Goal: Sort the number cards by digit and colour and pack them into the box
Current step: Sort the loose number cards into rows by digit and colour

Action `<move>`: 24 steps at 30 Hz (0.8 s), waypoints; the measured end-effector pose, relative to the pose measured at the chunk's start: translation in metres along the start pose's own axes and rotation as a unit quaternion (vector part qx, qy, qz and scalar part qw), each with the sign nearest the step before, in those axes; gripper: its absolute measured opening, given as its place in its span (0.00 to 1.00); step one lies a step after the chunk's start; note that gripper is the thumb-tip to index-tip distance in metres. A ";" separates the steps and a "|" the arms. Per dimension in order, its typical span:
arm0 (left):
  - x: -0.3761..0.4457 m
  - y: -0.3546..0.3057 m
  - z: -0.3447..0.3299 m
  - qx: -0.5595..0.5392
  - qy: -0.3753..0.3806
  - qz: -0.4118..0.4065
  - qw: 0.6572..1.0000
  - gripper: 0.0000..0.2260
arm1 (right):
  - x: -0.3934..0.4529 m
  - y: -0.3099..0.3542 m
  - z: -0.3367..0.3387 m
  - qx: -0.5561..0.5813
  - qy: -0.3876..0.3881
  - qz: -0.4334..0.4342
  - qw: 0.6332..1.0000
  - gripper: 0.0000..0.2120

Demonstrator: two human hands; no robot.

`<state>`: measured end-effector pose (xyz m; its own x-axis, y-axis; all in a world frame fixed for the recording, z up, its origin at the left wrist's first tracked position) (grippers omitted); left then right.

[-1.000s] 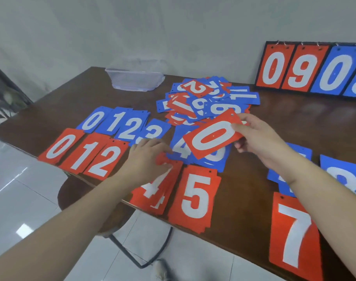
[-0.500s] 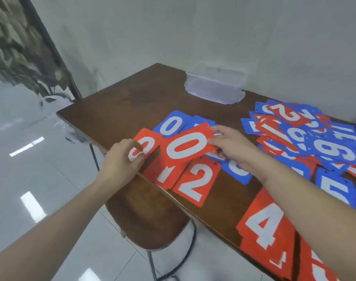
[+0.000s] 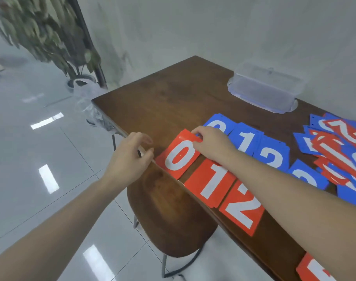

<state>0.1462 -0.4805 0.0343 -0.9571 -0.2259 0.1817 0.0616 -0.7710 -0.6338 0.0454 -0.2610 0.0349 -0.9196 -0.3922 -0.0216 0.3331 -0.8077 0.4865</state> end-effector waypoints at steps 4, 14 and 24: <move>0.008 -0.021 -0.012 -0.010 0.017 -0.024 1.000 0.06 | -0.004 -0.012 0.006 -0.036 -0.019 0.021 0.999 0.20; 0.031 -0.153 -0.101 -0.032 0.099 -0.169 0.980 0.07 | -0.090 -0.137 0.106 0.020 -0.142 -0.009 0.990 0.13; 0.009 -0.321 -0.243 -0.049 0.223 -0.309 0.923 0.08 | -0.243 -0.291 0.184 0.036 -0.257 -0.173 0.950 0.11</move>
<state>0.0486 -0.0907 0.0566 -0.8236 0.5238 0.2177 -0.5406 -0.6085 -0.5810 0.1341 0.1503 0.0595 -0.9577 0.1726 0.2300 -0.0048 -0.8093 0.5874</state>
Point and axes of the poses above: each hand's wrist, its own x-axis towards the middle knuckle, its own z-axis out of the back of the hand, y = z × x, the point moved 5 cm from there along x, towards the middle knuckle, and after that the axes turned 4 degrees about z, right-handed, at the moved point
